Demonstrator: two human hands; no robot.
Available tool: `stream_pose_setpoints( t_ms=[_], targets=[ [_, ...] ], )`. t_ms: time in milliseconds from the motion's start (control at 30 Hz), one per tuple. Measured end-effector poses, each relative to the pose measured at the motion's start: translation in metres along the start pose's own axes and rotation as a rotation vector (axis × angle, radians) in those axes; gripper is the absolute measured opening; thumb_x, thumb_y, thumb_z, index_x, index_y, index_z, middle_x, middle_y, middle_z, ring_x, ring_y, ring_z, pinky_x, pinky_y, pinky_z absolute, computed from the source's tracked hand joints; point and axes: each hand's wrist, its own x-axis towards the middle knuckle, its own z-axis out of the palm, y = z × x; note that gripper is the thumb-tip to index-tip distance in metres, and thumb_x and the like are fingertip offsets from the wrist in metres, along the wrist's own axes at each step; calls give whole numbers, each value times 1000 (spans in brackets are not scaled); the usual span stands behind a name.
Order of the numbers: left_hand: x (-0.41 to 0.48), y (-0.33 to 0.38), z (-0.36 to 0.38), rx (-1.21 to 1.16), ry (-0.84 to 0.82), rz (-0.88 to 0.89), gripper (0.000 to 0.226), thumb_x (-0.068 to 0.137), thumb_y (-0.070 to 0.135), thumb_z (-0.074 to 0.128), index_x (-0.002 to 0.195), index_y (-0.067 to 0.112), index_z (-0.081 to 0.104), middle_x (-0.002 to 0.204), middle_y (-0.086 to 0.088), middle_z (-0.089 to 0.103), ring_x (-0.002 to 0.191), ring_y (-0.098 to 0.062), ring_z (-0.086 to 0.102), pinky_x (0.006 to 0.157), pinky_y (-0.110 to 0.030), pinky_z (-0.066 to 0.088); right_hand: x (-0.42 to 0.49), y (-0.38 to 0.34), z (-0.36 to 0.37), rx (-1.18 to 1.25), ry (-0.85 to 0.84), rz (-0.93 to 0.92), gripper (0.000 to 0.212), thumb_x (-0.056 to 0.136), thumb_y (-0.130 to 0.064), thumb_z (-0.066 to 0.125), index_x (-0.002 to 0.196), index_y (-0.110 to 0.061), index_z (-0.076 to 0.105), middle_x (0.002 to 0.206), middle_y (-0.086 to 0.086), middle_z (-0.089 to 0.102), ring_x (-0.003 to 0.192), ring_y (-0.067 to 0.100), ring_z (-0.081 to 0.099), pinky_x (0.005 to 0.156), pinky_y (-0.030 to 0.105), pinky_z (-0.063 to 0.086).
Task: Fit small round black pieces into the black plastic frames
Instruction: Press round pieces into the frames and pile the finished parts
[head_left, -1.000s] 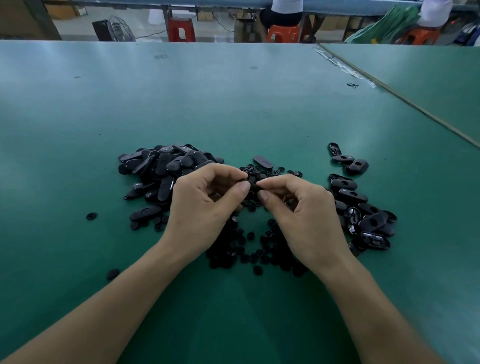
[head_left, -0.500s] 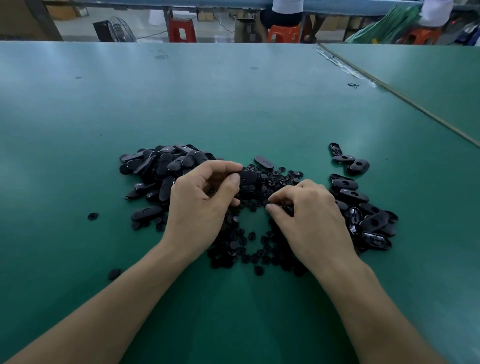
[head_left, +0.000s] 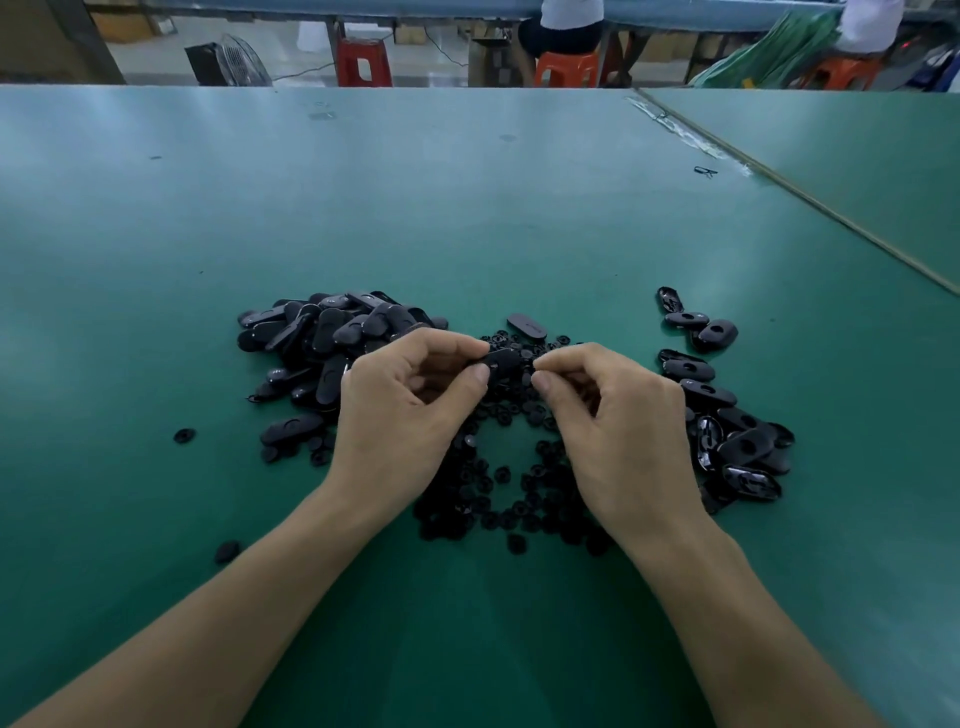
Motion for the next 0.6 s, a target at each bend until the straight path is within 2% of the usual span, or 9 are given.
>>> stream_pose_setpoints(
  t_ms=[133,200,433,533,600],
  targets=[
    [0,1,0,2,-24,0,22,84,6,76,92,27,75,85,6,77,79,-14,74,75,-22,58,-2,-4,2,63,-24,-36,19,93,-14,69,111,-19,75,91,-12,70,87,-1,63,81,5,45],
    [0,1,0,22,-22,14,26,85,3,76,92,27,74,84,7,77,77,-13,74,73,-21,57,-3,-4,2,69,-33,-50,17,94,-12,68,107,-19,76,94,-10,70,90,-1,63,81,4,43],
    [-2,1,0,26,-9,-1,26,85,1,75,91,26,74,82,7,77,74,-10,72,71,-27,59,-5,-4,5,161,-70,-7,12,95,-9,66,96,-20,67,78,-17,65,77,2,63,67,9,46],
    [-2,3,0,34,-2,3,26,85,1,76,90,27,74,80,7,77,72,-9,72,70,-25,58,-5,-3,3,191,-61,-8,12,93,-10,69,98,-21,72,81,-18,70,78,0,68,70,10,50],
    [-2,4,0,44,1,-1,26,85,1,76,90,26,74,79,6,76,70,-11,71,68,-32,61,-4,-4,2,220,-39,-17,15,91,-11,72,100,-22,77,86,-19,72,82,-3,69,73,9,50]
  ],
)
